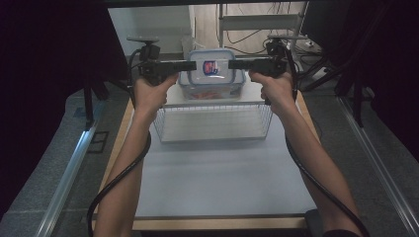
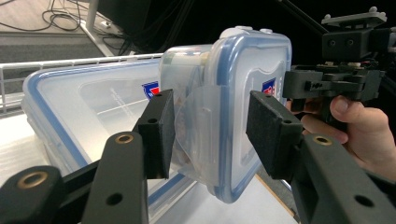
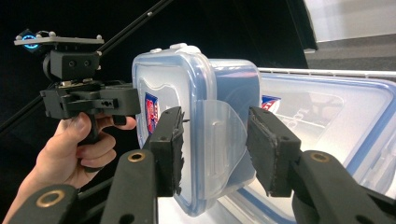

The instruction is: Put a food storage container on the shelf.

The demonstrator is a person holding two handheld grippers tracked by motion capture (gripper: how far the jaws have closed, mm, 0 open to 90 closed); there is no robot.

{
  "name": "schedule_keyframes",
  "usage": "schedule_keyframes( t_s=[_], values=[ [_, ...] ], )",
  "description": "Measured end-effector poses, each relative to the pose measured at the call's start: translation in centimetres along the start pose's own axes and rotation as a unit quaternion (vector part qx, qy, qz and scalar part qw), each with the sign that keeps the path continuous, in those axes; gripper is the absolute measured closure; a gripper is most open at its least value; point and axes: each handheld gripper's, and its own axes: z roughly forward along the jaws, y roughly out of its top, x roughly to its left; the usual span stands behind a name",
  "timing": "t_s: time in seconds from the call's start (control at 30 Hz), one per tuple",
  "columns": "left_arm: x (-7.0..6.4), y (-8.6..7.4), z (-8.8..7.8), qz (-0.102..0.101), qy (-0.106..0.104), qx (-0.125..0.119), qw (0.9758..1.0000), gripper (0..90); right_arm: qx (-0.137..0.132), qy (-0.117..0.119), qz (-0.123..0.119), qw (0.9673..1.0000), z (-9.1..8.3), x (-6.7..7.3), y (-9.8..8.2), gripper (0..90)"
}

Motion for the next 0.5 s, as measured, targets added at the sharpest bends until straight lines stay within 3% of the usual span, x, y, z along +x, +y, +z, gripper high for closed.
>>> schedule_keyframes(
  t_s=[0.1,0.33,0.5],
  values=[
    [-0.05,0.16,0.08,0.001,0.007,0.002,1.0,53.2,0.0,-0.025,-0.017,0.9995,0.12,0.13,0.15,54.2],
    [-0.05,0.53,0.34,0.006,0.036,0.009,0.9993,51.8,0.008,-0.054,-0.039,0.9978,0.96,0.58,0.23,51.7],
    [0.31,0.65,0.51,0.004,0.046,0.015,0.9988,50.7,0.002,-0.057,-0.036,0.9977,0.86,0.39,0.23,52.3]
  ],
)
